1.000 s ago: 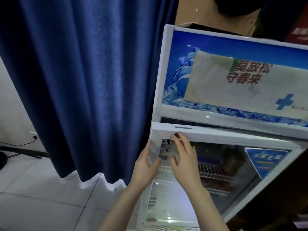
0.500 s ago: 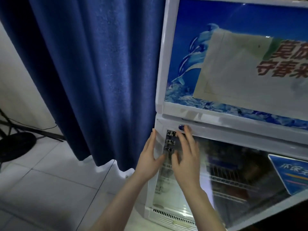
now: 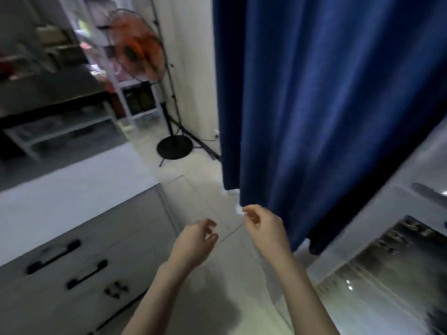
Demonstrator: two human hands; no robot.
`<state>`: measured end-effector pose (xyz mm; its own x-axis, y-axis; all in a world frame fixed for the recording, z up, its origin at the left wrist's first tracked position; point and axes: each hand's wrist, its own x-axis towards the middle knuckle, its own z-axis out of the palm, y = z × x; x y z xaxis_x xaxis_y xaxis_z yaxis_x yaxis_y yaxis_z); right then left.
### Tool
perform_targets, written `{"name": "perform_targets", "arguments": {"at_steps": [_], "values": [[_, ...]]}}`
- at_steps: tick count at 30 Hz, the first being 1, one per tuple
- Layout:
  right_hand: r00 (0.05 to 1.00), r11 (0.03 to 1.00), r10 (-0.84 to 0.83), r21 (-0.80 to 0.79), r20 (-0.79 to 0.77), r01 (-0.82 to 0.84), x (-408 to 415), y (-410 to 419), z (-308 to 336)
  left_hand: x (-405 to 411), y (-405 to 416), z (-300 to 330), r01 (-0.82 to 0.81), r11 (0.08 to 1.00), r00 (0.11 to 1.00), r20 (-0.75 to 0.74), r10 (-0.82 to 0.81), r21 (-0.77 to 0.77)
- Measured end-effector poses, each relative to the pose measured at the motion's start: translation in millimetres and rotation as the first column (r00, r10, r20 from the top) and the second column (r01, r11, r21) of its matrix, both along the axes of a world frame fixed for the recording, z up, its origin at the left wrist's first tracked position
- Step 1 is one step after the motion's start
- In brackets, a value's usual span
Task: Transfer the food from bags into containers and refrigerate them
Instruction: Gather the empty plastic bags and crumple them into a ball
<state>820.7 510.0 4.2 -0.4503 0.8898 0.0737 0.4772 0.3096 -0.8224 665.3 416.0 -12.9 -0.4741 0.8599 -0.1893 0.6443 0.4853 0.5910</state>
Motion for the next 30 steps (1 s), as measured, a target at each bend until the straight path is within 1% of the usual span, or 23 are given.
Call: {"name": "perform_targets", "arguments": {"at_steps": [2,3,5,6,7,8,11,14,19,21,23,26,30], "values": [[0.975,0.984,0.174,-0.062,0.136,-0.167,-37,-10,-6,-28,-30,-1,-0.052,0.99,0.997,-0.056,0.045,-0.133],[0.942,0.96,0.279,-0.088,0.188,-0.266,-60,-21,-8,-43,-51,-1,-0.099,0.978,0.993,-0.073,0.087,-0.183],[0.82,0.867,0.498,-0.151,0.281,-0.475,-108,-50,-9,-72,-95,0,-0.228,0.942,0.974,-0.061,0.219,-0.248],[0.752,0.813,0.581,-0.182,0.311,-0.553,-129,-63,-8,-83,-115,1,-0.289,0.92,0.957,-0.057,0.284,-0.266],[0.696,0.765,0.641,-0.195,0.324,-0.614,-148,-76,-6,-93,-133,0,-0.346,0.897,0.937,-0.057,0.344,-0.274],[0.66,0.733,0.675,-0.196,0.33,-0.652,-166,-87,-4,-105,-150,-2,-0.395,0.877,0.917,-0.054,0.396,-0.274],[0.594,0.667,0.733,-0.18,0.33,-0.723,-216,-117,-3,-133,-196,-5,-0.517,0.821,0.85,-0.037,0.525,-0.242],[0.53,0.606,0.777,-0.171,0.34,-0.777,-263,-149,0,-164,-240,-4,-0.596,0.763,0.79,-0.01,0.613,-0.25],[0.485,0.553,0.801,-0.122,0.351,-0.825,-346,-209,6,-232,-306,-3,-0.678,0.698,0.713,0.023,0.701,-0.23],[0.444,0.515,0.814,-0.113,0.374,-0.849,-381,-236,9,-263,-332,-3,-0.706,0.678,0.688,0.03,0.725,-0.206],[0.399,0.48,0.825,-0.122,0.401,-0.869,-414,-260,14,-291,-357,-1,-0.738,0.649,0.656,0.033,0.754,-0.182],[0.368,0.456,0.842,-0.158,0.393,-0.876,-457,-284,16,-326,-389,0,-0.792,0.588,0.59,0.04,0.806,-0.162],[0.275,0.397,0.868,-0.244,0.415,-0.885,-510,-307,18,-364,-424,-2,-0.798,0.562,0.56,0.077,0.825,-0.22]]}}
